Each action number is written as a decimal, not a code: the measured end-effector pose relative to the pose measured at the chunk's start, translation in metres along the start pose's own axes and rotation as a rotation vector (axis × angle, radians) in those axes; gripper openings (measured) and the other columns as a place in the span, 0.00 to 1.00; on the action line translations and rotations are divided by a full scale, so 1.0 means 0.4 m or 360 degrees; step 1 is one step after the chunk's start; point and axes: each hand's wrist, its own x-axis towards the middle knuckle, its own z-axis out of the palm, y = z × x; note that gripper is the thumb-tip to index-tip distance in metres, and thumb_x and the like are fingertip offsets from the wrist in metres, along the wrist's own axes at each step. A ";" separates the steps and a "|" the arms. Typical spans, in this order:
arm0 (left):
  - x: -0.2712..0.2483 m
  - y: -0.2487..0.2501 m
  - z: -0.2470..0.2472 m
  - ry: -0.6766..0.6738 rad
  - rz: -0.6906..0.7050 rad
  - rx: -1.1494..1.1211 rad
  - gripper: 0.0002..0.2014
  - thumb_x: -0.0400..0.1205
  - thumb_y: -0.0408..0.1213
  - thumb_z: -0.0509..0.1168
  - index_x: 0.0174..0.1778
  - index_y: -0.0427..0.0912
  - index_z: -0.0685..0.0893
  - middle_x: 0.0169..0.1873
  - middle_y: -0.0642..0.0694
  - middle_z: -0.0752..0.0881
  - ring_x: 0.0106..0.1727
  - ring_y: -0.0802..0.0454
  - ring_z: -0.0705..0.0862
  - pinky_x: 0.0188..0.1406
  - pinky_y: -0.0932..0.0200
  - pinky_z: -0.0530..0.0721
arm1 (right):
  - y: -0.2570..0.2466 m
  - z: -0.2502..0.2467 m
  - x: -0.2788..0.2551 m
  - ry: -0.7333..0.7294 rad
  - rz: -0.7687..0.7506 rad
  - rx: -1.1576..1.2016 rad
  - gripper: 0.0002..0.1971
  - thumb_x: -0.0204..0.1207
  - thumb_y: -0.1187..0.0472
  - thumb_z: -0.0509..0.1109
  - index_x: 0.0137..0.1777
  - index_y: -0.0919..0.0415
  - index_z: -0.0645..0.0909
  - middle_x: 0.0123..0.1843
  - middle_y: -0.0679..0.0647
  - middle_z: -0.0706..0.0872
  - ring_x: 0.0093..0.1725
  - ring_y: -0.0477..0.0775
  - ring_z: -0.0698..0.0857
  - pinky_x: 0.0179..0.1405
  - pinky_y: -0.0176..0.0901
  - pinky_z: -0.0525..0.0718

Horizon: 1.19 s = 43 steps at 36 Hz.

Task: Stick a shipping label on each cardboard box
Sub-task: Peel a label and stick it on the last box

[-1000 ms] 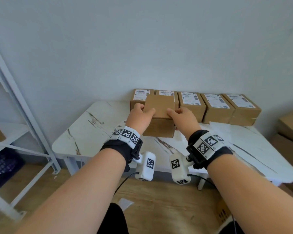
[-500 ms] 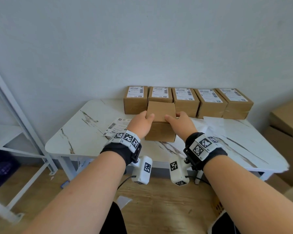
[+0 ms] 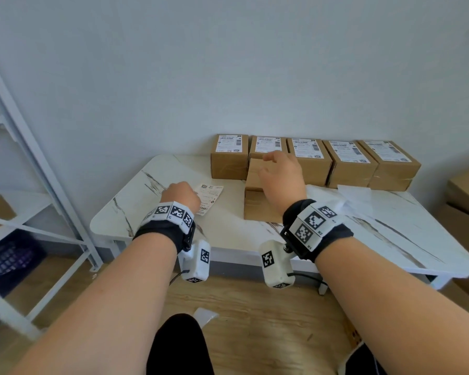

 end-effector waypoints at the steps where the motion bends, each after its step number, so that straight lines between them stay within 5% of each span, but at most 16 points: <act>1: 0.001 -0.007 0.005 -0.0010 -0.0004 0.0029 0.09 0.81 0.34 0.59 0.46 0.36 0.83 0.52 0.36 0.87 0.52 0.38 0.84 0.37 0.55 0.74 | -0.007 0.007 -0.002 -0.0006 -0.0024 0.0001 0.16 0.80 0.62 0.62 0.66 0.59 0.79 0.67 0.58 0.77 0.66 0.58 0.76 0.67 0.52 0.77; 8: 0.004 -0.030 0.042 -0.0075 0.0022 0.0066 0.09 0.82 0.40 0.59 0.56 0.42 0.79 0.55 0.39 0.86 0.55 0.38 0.82 0.44 0.54 0.77 | -0.049 0.066 -0.017 -0.0082 -0.0179 0.0066 0.12 0.79 0.63 0.64 0.61 0.59 0.82 0.64 0.54 0.80 0.65 0.55 0.77 0.63 0.42 0.76; 14: -0.002 -0.046 0.050 -0.0054 0.0141 0.0021 0.19 0.79 0.36 0.59 0.66 0.54 0.78 0.56 0.43 0.86 0.57 0.38 0.80 0.55 0.47 0.83 | -0.057 0.097 -0.019 -0.0151 -0.0200 0.0023 0.12 0.80 0.63 0.64 0.60 0.58 0.82 0.58 0.53 0.79 0.60 0.56 0.79 0.62 0.48 0.79; 21: 0.001 -0.043 0.039 0.0060 0.0075 -0.0193 0.18 0.76 0.34 0.68 0.62 0.42 0.77 0.58 0.36 0.80 0.57 0.36 0.81 0.52 0.49 0.82 | -0.053 0.107 -0.015 -0.0174 -0.0186 0.0004 0.11 0.80 0.62 0.64 0.60 0.58 0.82 0.59 0.53 0.79 0.60 0.56 0.79 0.63 0.48 0.80; 25: -0.004 -0.035 0.041 0.0146 0.0118 -0.0266 0.15 0.79 0.27 0.62 0.62 0.35 0.74 0.58 0.34 0.77 0.54 0.36 0.82 0.45 0.52 0.78 | -0.051 0.102 -0.016 -0.0191 -0.0173 0.0012 0.11 0.80 0.62 0.64 0.60 0.58 0.82 0.59 0.52 0.79 0.60 0.55 0.79 0.63 0.49 0.79; 33: -0.032 0.006 -0.010 0.0424 0.0083 -0.0693 0.08 0.79 0.29 0.58 0.53 0.37 0.74 0.52 0.38 0.83 0.49 0.37 0.84 0.45 0.47 0.86 | -0.047 0.074 -0.015 -0.0182 -0.0117 0.0051 0.11 0.80 0.63 0.63 0.59 0.58 0.83 0.57 0.50 0.77 0.62 0.55 0.79 0.62 0.49 0.80; 38: -0.052 0.068 -0.063 0.0610 0.0147 -0.1019 0.06 0.78 0.28 0.57 0.49 0.39 0.75 0.45 0.43 0.83 0.43 0.42 0.81 0.34 0.54 0.77 | -0.042 0.042 -0.019 -0.0138 -0.0117 0.0111 0.12 0.80 0.63 0.64 0.61 0.58 0.83 0.61 0.53 0.80 0.63 0.52 0.78 0.56 0.39 0.74; 43: -0.077 0.138 -0.098 0.0596 0.0211 -0.1444 0.03 0.79 0.32 0.65 0.45 0.40 0.76 0.42 0.47 0.84 0.41 0.47 0.84 0.33 0.56 0.81 | -0.024 -0.005 -0.023 -0.0033 -0.0071 0.0224 0.13 0.81 0.62 0.63 0.62 0.58 0.82 0.61 0.50 0.82 0.54 0.44 0.77 0.42 0.29 0.71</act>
